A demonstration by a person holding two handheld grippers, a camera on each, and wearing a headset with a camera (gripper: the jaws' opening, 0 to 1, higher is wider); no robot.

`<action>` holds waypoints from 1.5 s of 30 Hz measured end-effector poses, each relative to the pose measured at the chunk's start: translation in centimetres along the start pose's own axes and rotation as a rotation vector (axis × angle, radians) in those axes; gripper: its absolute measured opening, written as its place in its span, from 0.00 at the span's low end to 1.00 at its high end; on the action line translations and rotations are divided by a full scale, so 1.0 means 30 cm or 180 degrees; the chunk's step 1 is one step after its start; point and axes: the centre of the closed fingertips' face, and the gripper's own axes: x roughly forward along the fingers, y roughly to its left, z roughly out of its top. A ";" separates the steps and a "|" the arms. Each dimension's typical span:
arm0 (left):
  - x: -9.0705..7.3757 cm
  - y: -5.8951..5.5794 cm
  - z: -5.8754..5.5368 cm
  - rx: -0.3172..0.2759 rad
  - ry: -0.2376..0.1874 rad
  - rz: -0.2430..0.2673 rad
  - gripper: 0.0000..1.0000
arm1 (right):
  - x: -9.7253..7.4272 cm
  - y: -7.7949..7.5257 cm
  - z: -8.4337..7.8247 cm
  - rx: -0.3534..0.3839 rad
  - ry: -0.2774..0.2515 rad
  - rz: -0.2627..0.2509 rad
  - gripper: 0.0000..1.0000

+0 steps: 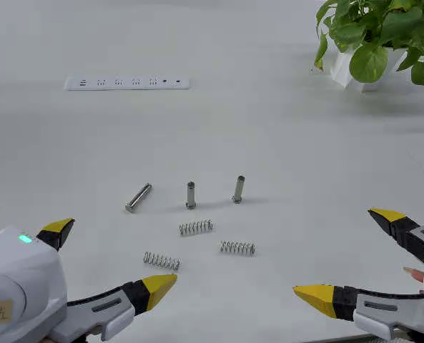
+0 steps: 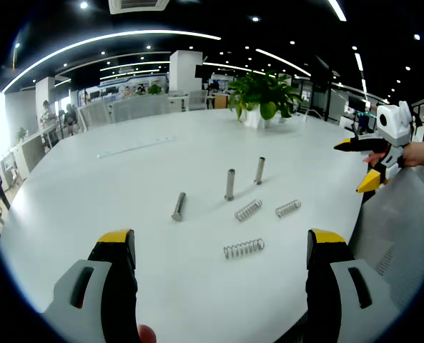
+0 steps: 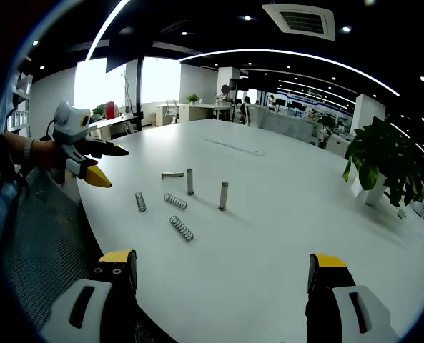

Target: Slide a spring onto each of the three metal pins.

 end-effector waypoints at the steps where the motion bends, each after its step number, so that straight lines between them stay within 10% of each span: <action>1: 0.000 -0.001 -0.003 -0.0006 0.0013 -0.0005 0.99 | 0.001 0.000 -0.001 -0.0003 0.0007 -0.0003 1.00; 45: 0.047 0.022 -0.034 -0.0207 0.0154 -0.0095 0.99 | 0.006 0.011 0.000 0.0035 0.0009 0.0042 1.00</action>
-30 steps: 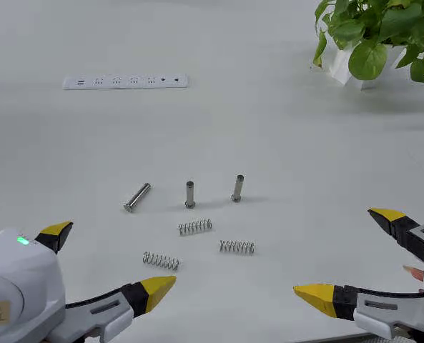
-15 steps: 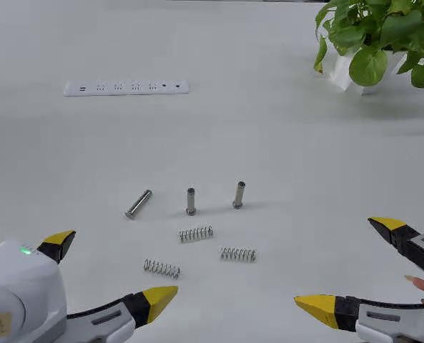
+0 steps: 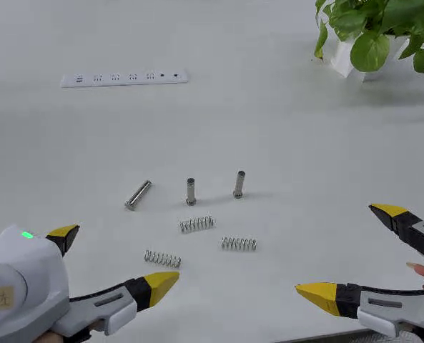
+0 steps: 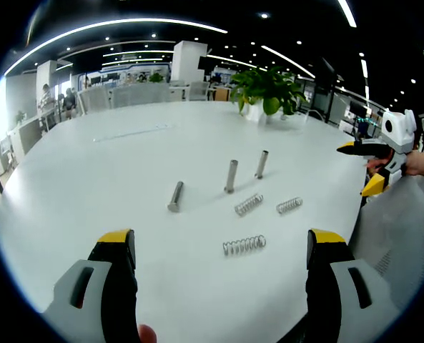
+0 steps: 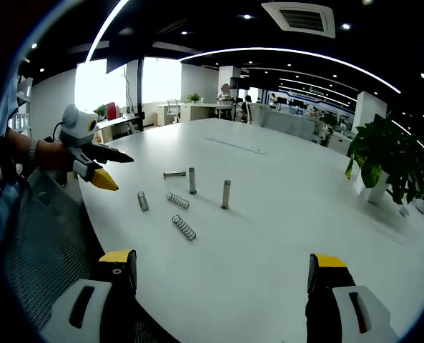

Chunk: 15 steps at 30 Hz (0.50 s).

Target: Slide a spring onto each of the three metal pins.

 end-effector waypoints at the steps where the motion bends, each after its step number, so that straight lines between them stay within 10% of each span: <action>1: 0.008 0.010 0.005 0.0035 0.0042 -0.0007 0.99 | 0.000 -0.002 0.001 0.0006 -0.0004 -0.0003 1.00; 15: 0.123 0.143 0.116 0.0142 0.0169 -0.0073 0.95 | -0.001 -0.006 0.000 0.0033 -0.0014 -0.0008 1.00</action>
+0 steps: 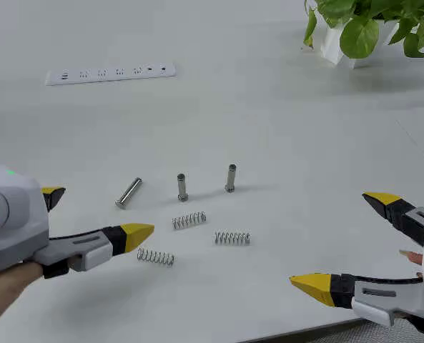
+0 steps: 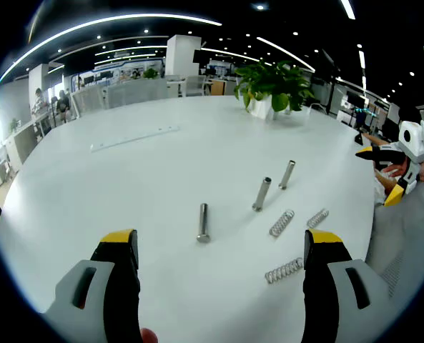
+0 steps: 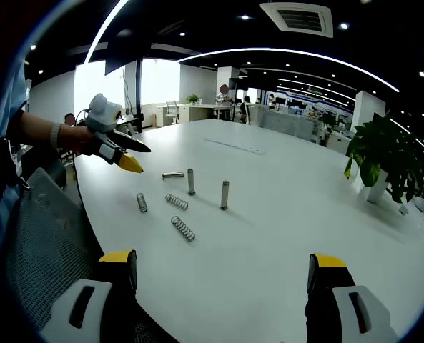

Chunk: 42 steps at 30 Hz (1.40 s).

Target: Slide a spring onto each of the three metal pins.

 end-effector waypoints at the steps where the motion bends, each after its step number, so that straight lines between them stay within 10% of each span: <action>1: 0.011 0.008 0.010 0.0016 0.0020 -0.0019 0.96 | 0.000 0.001 -0.001 0.0001 0.0003 0.0007 1.00; 18: 0.141 0.062 0.063 0.0443 0.0443 -0.0261 0.75 | 0.007 0.007 -0.013 0.0001 0.0046 0.0051 1.00; 42: 0.249 0.063 -0.007 0.0245 0.0841 -0.0331 0.27 | 0.009 0.009 -0.017 0.0001 0.0064 0.0045 1.00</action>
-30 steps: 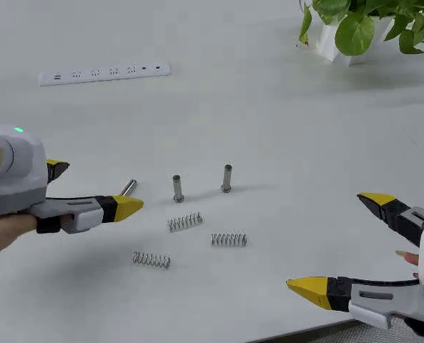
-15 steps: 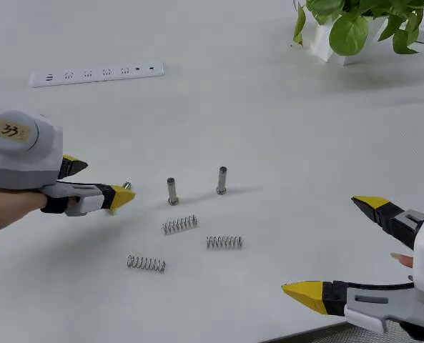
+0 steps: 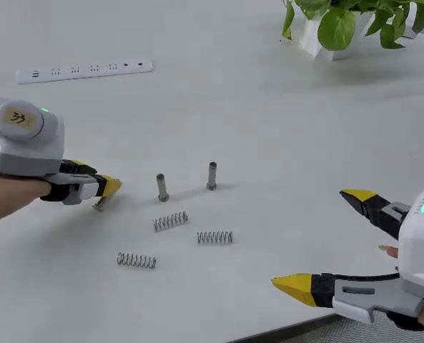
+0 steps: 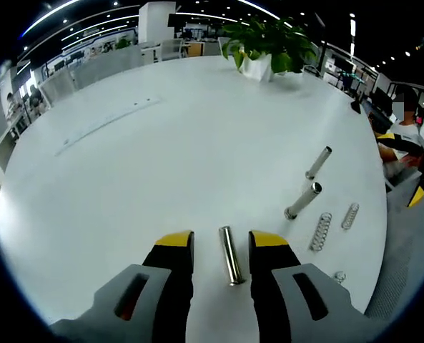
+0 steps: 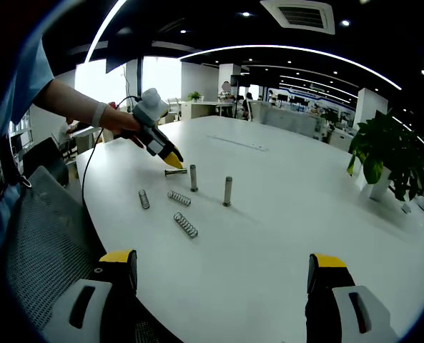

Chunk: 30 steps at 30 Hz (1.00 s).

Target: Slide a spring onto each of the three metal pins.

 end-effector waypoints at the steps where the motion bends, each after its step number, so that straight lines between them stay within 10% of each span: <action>1: 0.004 -0.003 -0.007 0.0019 0.0042 0.0004 0.26 | 0.000 -0.001 0.001 0.0000 -0.0004 -0.0004 1.00; 30: 0.053 -0.009 -0.030 0.0412 0.0552 0.0203 0.11 | -0.006 -0.005 0.002 -0.0023 -0.0008 -0.0024 0.99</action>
